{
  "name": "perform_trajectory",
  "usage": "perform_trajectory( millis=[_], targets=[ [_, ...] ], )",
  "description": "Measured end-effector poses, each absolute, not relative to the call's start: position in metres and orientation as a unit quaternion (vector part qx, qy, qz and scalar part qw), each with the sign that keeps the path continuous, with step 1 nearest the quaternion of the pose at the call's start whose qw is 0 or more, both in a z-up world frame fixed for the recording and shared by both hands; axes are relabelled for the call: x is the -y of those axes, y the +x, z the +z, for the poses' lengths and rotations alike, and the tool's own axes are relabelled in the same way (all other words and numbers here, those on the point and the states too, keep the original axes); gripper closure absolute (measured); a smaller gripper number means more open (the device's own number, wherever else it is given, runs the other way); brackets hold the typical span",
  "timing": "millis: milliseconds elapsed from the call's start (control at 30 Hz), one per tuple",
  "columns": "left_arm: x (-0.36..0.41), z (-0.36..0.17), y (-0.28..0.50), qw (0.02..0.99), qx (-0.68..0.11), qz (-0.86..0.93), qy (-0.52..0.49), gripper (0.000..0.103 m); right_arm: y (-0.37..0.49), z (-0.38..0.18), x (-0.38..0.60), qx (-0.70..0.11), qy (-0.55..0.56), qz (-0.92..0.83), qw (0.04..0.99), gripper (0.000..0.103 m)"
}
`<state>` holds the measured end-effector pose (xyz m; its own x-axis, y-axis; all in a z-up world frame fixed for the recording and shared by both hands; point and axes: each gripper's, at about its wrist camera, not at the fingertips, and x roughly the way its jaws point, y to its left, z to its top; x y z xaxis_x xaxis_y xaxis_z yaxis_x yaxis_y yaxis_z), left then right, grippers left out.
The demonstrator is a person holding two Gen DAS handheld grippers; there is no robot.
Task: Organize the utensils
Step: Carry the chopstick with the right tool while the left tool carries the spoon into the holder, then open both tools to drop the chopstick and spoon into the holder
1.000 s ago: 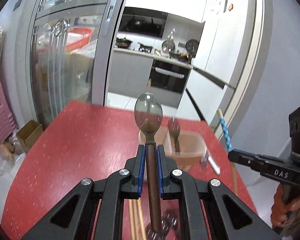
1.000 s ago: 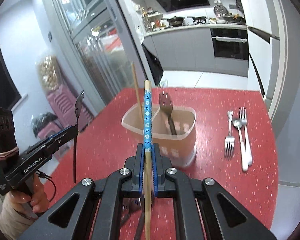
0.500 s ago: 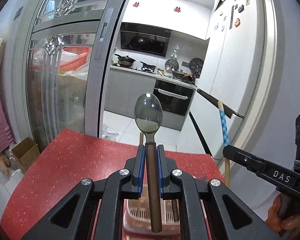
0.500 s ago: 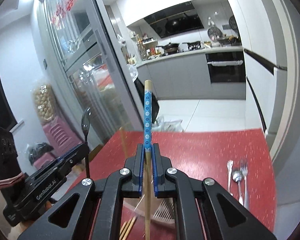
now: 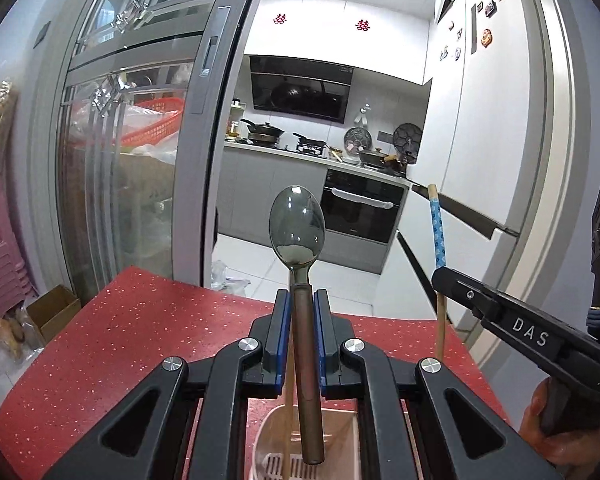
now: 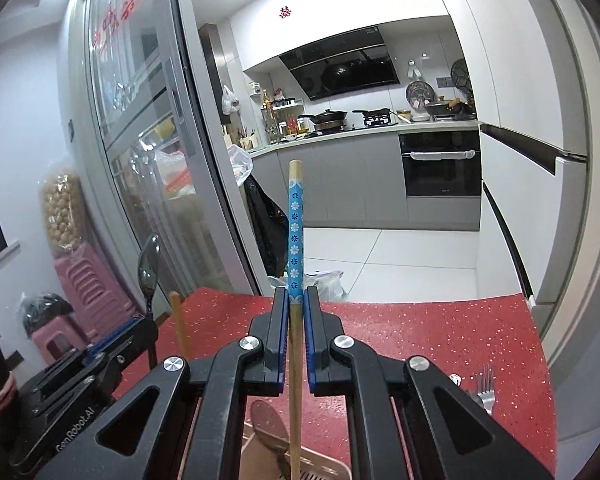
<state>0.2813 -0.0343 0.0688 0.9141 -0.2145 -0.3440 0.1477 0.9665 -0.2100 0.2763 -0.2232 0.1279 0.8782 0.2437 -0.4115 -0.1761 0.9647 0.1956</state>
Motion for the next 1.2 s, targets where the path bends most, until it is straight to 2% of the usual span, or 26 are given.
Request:
perform_trajectory(
  millis=[500,767,1200],
  targets=[
    [0.044,0.029,0.266,0.973,-0.215,-0.079,-0.026,0.068,0.245,0.091,0.235,-0.244,0.070,0.122,0.960,0.095],
    [0.046,0.023,0.263,0.967,-0.242,-0.079,0.004,0.068,0.230,0.080,0.239,-0.268,0.065,0.127,0.953,0.095],
    [0.027,0.030,0.240,0.963,-0.262,-0.059,-0.004,0.068,0.223,0.077,0.245,-0.313,0.083,0.142,0.935,0.094]
  ],
)
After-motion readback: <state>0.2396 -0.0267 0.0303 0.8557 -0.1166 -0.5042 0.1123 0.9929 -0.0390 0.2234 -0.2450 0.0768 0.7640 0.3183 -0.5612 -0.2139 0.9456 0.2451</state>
